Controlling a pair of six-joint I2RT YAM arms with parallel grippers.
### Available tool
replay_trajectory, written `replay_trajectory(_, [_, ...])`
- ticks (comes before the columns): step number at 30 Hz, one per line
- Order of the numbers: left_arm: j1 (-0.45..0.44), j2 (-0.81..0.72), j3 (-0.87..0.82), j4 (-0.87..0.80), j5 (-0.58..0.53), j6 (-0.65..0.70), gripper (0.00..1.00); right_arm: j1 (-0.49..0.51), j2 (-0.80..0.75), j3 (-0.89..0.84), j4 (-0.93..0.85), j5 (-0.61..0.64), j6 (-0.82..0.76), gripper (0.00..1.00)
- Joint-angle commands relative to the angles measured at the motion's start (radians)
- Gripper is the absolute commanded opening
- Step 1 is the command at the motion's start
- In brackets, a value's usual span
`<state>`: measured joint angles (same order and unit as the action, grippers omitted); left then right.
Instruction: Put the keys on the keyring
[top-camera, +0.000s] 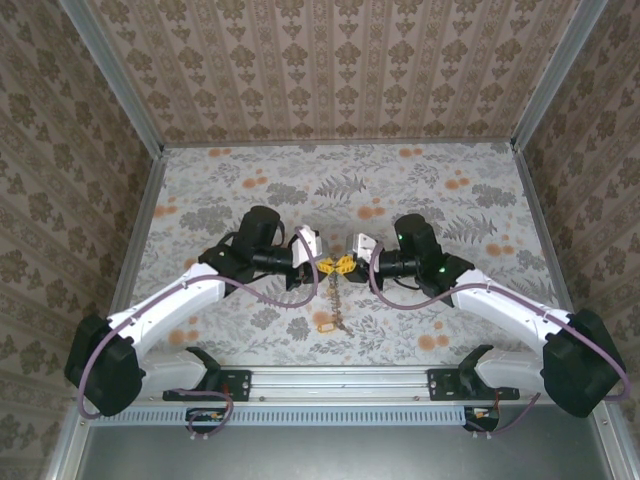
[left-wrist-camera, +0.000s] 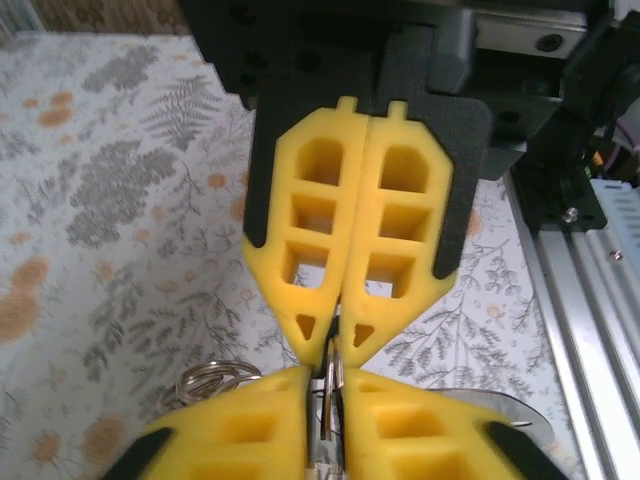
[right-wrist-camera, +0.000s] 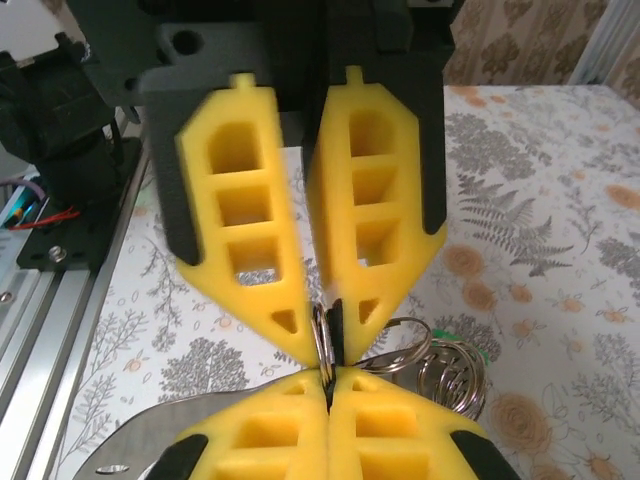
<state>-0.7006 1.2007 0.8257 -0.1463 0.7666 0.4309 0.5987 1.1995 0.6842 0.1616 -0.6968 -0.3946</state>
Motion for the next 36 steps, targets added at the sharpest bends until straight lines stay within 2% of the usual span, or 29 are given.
replay_trajectory(1, [0.008,-0.052,-0.015,0.091,0.083,-0.039,0.34,-0.005,-0.021,-0.053,0.25,-0.037,0.117,0.0])
replay_trajectory(3, [0.017,-0.074,-0.041,0.105,0.097,-0.05,0.35,-0.01,-0.031,-0.077,0.305,-0.043,0.141,0.0])
replay_trajectory(8, [0.072,-0.115,-0.112,0.185,0.155,-0.126,0.43,-0.017,-0.055,-0.091,0.314,-0.061,0.139,0.0])
replay_trajectory(16, [0.096,-0.107,-0.096,0.174,0.169,-0.12,0.43,-0.019,-0.051,-0.082,0.317,-0.093,0.145,0.0])
replay_trajectory(30, [0.061,-0.05,-0.067,0.209,0.182,-0.142,0.27,-0.016,-0.04,-0.069,0.32,-0.094,0.155,0.0])
replay_trajectory(36, [0.051,-0.046,-0.067,0.21,0.184,-0.133,0.08,-0.01,-0.029,-0.068,0.337,-0.093,0.16,0.0])
